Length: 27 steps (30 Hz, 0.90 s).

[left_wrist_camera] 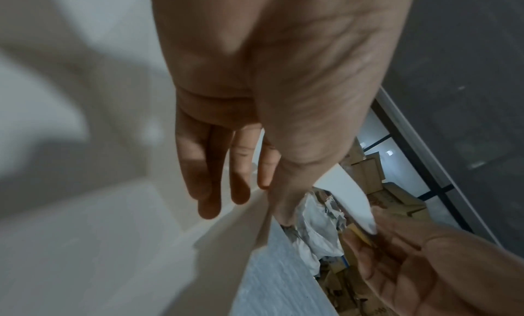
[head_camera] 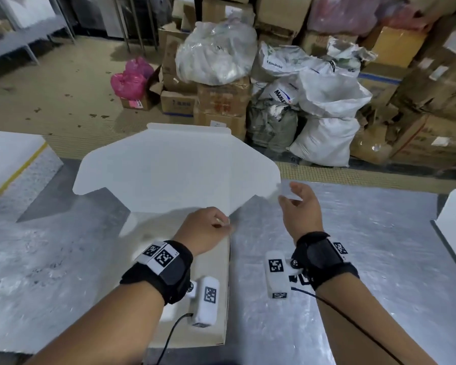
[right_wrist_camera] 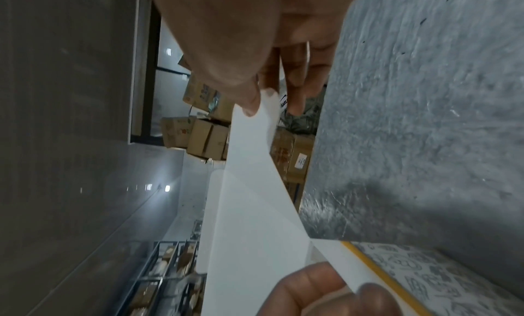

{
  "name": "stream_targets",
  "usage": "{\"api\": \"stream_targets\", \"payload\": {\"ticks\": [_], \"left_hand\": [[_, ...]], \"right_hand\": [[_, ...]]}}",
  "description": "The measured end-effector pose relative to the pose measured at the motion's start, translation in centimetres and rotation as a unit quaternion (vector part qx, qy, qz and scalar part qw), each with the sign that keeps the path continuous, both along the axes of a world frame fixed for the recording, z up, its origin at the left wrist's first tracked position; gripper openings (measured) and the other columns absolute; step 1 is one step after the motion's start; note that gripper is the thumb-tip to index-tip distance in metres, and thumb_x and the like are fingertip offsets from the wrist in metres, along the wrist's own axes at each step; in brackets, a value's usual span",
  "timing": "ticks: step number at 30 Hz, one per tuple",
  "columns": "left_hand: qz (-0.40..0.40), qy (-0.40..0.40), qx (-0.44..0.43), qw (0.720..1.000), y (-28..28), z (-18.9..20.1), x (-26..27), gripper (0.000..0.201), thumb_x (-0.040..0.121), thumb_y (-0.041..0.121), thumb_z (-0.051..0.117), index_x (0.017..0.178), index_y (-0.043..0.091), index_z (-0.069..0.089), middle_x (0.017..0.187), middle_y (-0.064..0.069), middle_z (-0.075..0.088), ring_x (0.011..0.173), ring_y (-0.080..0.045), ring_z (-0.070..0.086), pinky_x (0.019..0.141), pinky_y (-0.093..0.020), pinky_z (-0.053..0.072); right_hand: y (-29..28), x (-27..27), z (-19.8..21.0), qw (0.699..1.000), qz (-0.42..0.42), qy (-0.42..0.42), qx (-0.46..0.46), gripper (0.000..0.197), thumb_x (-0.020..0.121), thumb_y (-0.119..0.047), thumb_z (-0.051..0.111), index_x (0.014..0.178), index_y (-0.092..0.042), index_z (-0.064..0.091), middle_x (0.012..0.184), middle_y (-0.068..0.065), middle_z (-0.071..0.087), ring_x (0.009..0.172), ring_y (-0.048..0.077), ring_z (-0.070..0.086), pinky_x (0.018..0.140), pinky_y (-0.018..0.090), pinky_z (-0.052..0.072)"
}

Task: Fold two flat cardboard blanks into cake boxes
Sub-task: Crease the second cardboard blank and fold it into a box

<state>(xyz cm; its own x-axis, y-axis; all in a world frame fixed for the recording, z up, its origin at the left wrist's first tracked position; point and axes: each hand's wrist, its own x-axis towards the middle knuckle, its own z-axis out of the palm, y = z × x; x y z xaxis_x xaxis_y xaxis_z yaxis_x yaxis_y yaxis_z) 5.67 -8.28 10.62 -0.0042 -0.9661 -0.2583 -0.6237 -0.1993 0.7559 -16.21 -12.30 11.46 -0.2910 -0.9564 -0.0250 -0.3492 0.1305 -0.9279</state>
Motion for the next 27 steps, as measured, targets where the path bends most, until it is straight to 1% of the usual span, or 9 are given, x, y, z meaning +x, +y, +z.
{"api": "stream_targets", "payload": {"ticks": [3, 6, 8, 11, 15, 18, 20, 24, 27], "left_hand": [[0.006, -0.011, 0.039, 0.999, 0.2, -0.9, -1.3, 0.027, 0.080, 0.036, 0.079, 0.100, 0.023, 0.065, 0.097, 0.009, 0.069, 0.084, -0.006, 0.067, 0.073, -0.021, 0.054], [0.034, 0.028, 0.069, 0.997, 0.8, -1.2, -2.0, 0.028, 0.081, 0.023, 0.079, 0.103, 0.016, 0.063, 0.093, 0.003, 0.071, 0.073, -0.015, 0.073, 0.075, -0.033, 0.061], [0.059, 0.061, 0.073, 0.994, 1.3, -1.1, -2.4, 0.024, 0.083, 0.020, 0.076, 0.103, 0.017, 0.062, 0.091, 0.001, 0.072, 0.068, -0.017, 0.073, 0.072, -0.036, 0.062], [0.078, 0.070, 0.064, 0.992, 2.2, -1.1, -2.7, 0.023, 0.088, 0.024, 0.071, 0.108, 0.017, 0.062, 0.096, 0.004, 0.070, 0.074, -0.020, 0.073, 0.075, -0.042, 0.062], [0.077, 0.078, 0.073, 0.991, 3.4, -1.1, -3.1, 0.036, 0.092, 0.031, 0.067, 0.125, 0.023, 0.058, 0.117, 0.003, 0.064, 0.087, -0.016, 0.070, 0.074, -0.039, 0.062], [0.024, 0.081, 0.113, 0.990, 4.8, -0.9, -3.0, 0.064, 0.089, 0.035, 0.069, 0.145, 0.035, 0.040, 0.123, 0.009, 0.055, 0.101, -0.009, 0.064, 0.077, -0.034, 0.062], [-0.006, 0.080, 0.139, 0.987, 5.9, -0.7, -2.8, 0.074, 0.088, 0.033, 0.070, 0.151, 0.039, 0.030, 0.122, 0.009, 0.053, 0.096, -0.012, 0.068, 0.078, -0.033, 0.062], [-0.012, 0.116, 0.178, 0.977, 7.8, -0.8, -2.0, 0.059, 0.090, 0.025, 0.070, 0.143, 0.025, 0.044, 0.112, 0.002, 0.068, 0.085, -0.021, 0.073, 0.081, -0.038, 0.062], [-0.003, 0.132, 0.178, 0.975, 8.9, -1.3, -1.5, 0.047, 0.092, 0.024, 0.067, 0.136, 0.022, 0.050, 0.108, -0.001, 0.070, 0.082, -0.019, 0.071, 0.081, -0.038, 0.062]], "right_hand": [[-1.4, 0.1, -0.6, 0.998, 0.033, -0.036, 0.028, 0.039, 0.094, -0.021, 0.065, 0.130, -0.021, 0.051, 0.117, -0.002, 0.065, 0.097, 0.015, 0.066, 0.083, 0.039, 0.057], [-1.6, 0.3, -1.0, 0.998, 0.052, -0.018, 0.014, 0.028, 0.093, -0.020, 0.065, 0.116, -0.030, 0.054, 0.093, 0.002, 0.072, 0.084, 0.017, 0.071, 0.070, 0.032, 0.056], [-1.1, 0.1, -0.7, 0.998, 0.067, -0.012, -0.002, 0.023, 0.093, -0.016, 0.063, 0.113, -0.027, 0.059, 0.083, 0.005, 0.072, 0.076, 0.017, 0.072, 0.064, 0.029, 0.054], [0.1, -0.2, -0.3, 0.995, 0.092, -0.019, -0.024, 0.023, 0.090, -0.013, 0.064, 0.102, -0.033, 0.062, 0.079, 0.011, 0.071, 0.075, 0.025, 0.071, 0.068, 0.038, 0.057], [2.5, -0.5, 0.0, 0.993, 0.112, -0.006, -0.041, 0.023, 0.087, -0.016, 0.066, 0.090, -0.038, 0.061, 0.075, 0.011, 0.070, 0.073, 0.034, 0.068, 0.073, 0.052, 0.058], [4.6, -0.3, 0.0, 0.991, 0.119, 0.007, -0.061, 0.014, 0.091, -0.023, 0.061, 0.094, -0.036, 0.065, 0.077, 0.001, 0.072, 0.073, 0.027, 0.069, 0.073, 0.049, 0.058], [6.1, -0.2, 0.2, 0.991, 0.112, 0.020, -0.073, 0.011, 0.096, -0.030, 0.058, 0.090, -0.031, 0.068, 0.075, -0.004, 0.071, 0.072, 0.020, 0.068, 0.069, 0.041, 0.058], [9.0, 0.7, 1.2, 0.987, 0.100, 0.075, -0.100, 0.038, 0.097, -0.040, 0.058, 0.060, -0.037, 0.053, 0.054, -0.018, 0.054, 0.058, 0.000, 0.055, 0.055, 0.011, 0.036], [10.6, 1.6, 1.2, 0.983, 0.097, 0.112, -0.109, 0.038, 0.098, -0.038, 0.056, 0.062, -0.025, 0.055, 0.055, -0.008, 0.058, 0.056, 0.009, 0.056, 0.053, 0.025, 0.045]]}}
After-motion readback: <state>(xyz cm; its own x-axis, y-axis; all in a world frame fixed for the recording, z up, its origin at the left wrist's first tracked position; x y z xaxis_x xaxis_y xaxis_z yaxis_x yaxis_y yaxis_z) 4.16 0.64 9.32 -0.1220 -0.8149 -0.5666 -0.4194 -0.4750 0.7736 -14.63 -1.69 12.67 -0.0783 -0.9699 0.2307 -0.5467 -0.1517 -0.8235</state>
